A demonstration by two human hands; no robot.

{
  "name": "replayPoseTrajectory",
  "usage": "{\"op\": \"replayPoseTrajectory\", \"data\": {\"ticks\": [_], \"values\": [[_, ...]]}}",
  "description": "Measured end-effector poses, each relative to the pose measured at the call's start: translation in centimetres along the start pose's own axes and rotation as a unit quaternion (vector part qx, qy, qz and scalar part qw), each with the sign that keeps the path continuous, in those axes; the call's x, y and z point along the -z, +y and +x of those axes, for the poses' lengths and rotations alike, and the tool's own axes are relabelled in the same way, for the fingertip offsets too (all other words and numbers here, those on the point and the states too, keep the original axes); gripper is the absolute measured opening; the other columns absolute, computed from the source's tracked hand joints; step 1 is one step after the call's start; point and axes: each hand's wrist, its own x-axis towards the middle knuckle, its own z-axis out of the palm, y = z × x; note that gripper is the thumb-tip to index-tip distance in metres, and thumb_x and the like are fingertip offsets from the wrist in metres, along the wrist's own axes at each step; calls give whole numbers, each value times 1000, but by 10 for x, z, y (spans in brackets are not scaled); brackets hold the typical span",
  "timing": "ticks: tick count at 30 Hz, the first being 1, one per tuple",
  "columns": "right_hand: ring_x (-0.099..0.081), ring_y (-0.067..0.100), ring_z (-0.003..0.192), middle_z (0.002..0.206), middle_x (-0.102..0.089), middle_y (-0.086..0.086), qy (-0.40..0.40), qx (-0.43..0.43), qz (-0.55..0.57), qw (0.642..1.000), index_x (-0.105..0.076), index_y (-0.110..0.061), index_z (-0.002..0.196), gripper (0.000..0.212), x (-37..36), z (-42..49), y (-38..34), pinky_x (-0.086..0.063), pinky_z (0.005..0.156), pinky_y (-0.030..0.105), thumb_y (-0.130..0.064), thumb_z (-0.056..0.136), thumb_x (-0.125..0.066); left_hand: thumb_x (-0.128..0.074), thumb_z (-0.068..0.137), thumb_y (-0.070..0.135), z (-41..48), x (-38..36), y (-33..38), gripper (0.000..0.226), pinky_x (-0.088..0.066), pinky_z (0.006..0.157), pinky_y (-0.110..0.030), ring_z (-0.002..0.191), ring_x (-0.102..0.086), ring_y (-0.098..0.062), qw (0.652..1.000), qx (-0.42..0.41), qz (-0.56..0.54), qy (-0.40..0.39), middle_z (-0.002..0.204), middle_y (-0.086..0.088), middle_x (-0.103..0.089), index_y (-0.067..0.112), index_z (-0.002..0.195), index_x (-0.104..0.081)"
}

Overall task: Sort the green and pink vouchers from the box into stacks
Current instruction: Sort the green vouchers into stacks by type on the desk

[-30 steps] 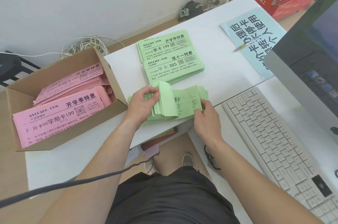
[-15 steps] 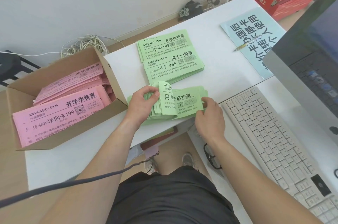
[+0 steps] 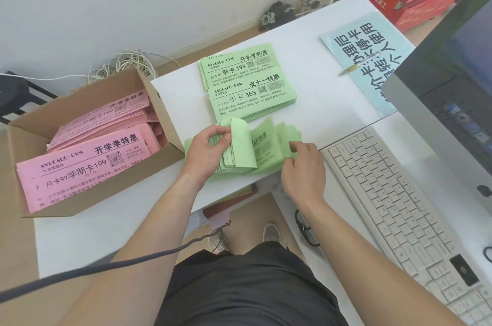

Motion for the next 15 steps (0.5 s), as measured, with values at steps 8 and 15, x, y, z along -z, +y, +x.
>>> {"op": "replayPoseTrajectory", "data": {"ticks": [8, 15], "values": [[-47, 27, 126, 137, -54, 6, -6, -22, -1, 1000, -56, -16, 138, 49, 2, 0, 6, -40, 104, 40, -3, 92, -46, -64, 98, 20, -1, 0, 0, 11, -35, 96, -20, 109, -55, 1, 1000, -3, -2, 0, 106, 24, -64, 29, 94, -68], [-45, 28, 127, 140, -51, 7, -13, -23, 0, 1000, -54, -15, 141, 49, 4, -1, 7, -38, 104, 39, -6, 93, -48, -66, 98, 22, 0, -1, 0, 10, -37, 94, -20, 111, -56, -1, 1000, 5, -1, 2, 110, 22, -65, 30, 93, -69]]}}
